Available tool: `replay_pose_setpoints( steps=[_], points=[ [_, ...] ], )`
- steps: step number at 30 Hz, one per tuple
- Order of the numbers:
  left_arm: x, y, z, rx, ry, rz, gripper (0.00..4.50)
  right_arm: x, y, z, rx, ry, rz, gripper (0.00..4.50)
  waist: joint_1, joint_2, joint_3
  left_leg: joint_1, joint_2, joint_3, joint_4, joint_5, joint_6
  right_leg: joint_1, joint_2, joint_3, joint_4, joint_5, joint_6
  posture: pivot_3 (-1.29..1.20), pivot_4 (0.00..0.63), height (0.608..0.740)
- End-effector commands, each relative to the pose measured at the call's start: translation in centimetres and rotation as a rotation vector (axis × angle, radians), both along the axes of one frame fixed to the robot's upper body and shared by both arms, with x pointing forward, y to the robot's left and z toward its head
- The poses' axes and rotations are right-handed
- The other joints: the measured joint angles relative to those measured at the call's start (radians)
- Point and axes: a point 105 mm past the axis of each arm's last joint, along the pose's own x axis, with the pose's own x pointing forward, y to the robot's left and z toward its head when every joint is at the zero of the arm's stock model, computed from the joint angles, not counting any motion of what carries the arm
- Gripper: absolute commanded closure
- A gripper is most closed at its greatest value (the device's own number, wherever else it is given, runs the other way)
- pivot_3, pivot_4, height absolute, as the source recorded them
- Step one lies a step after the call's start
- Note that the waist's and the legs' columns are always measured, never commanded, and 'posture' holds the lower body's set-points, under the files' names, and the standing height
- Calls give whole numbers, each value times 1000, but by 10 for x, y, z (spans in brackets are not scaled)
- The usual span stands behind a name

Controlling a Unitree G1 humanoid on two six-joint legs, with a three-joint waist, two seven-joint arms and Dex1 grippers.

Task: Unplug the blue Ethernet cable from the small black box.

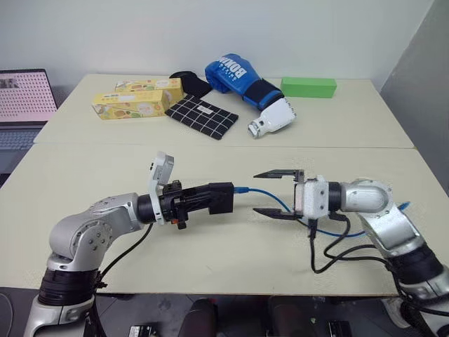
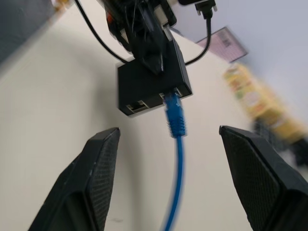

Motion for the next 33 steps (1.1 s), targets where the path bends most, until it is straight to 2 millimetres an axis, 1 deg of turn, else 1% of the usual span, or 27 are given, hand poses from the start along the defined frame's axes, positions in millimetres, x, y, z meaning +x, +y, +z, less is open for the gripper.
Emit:
replay_pose_setpoints(
  steps=[1, 4, 9, 16, 24, 25, 26, 27, 28, 29, 33],
  points=[
    [-1, -6, 9, -8, -129, -82, 3726, -4, 8, 18, 130, 250, -13, 1099, -3, 0, 0, 0, -1, 0, 0, 0, 0, 0, 0, 0, 0, 0, 0, 0, 150, 740],
    [-1, -8, 11, -18, -179, -114, 3726, 0, 13, 20, 159, 332, -42, 1099, -4, 0, 0, 0, -1, 1, 0, 0, 0, -1, 2, -1, 0, 0, 0, 0, 150, 740],
    [-7, -9, 10, -14, -199, -173, 3726, 5, 23, 12, 166, 424, -71, 1099, -3, 0, 0, 0, -1, 1, -1, 0, 0, -1, 2, -1, -1, 0, 0, 0, 150, 740],
    [-8, -5, 8, -9, -206, -177, 3726, 4, 25, 7, 167, 487, -62, 1099, -3, 0, 0, -1, -1, 1, -1, 0, 0, -1, 2, -2, -1, 0, 0, 0, 150, 740],
    [-7, -2, 4, -1, -211, -170, 3726, 5, 26, 6, 169, 519, -56, 1099, -3, 0, 0, -1, -1, 1, -1, 0, 1, -1, 2, -2, -1, 0, 0, 0, 150, 740],
    [-7, -2, 4, 0, -212, -170, 3726, 5, 26, 6, 169, 519, -56, 1467, -3, 0, 0, -1, -1, 1, -1, 0, 1, -1, 2, -2, -1, 0, 0, 0, 150, 740],
    [-7, -2, 3, 1, -212, -171, 3726, 5, 26, 5, 168, 519, -55, 1491, -3, 0, 0, -1, -1, 1, -1, 0, 0, -1, 2, -2, -1, 0, 0, 0, 150, 740],
    [-7, -2, 3, 2, -214, -171, 3726, 5, 26, 5, 164, 519, -54, 1878, -3, 0, 0, -1, -1, 1, -1, 0, 1, -1, 2, -2, -1, 0, 0, 0, 150, 740],
    [-7, -2, 2, 2, -214, -171, 3726, 5, 26, 4, 159, 515, -52, 2142, -3, 0, 0, -1, -1, 1, -1, 0, 1, -1, 2, -2, -1, 0, 0, 0, 150, 740],
    [-7, -2, 2, 3, -215, -172, 3726, 5, 27, 4, 156, 514, -50, 2220, -3, 0, 0, -1, -1, 1, -1, 0, 1, -1, 2, -2, -1, 0, 0, 0, 150, 740],
    [-6, -3, 2, -1, -219, -171, 3726, 4, 30, 2, 140, 503, -42, 3148, -3, 0, 0, -1, -1, 1, -1, 0, 1, -1, 2, -2, -1, 0, 0, 0, 150, 740]
  ],
)
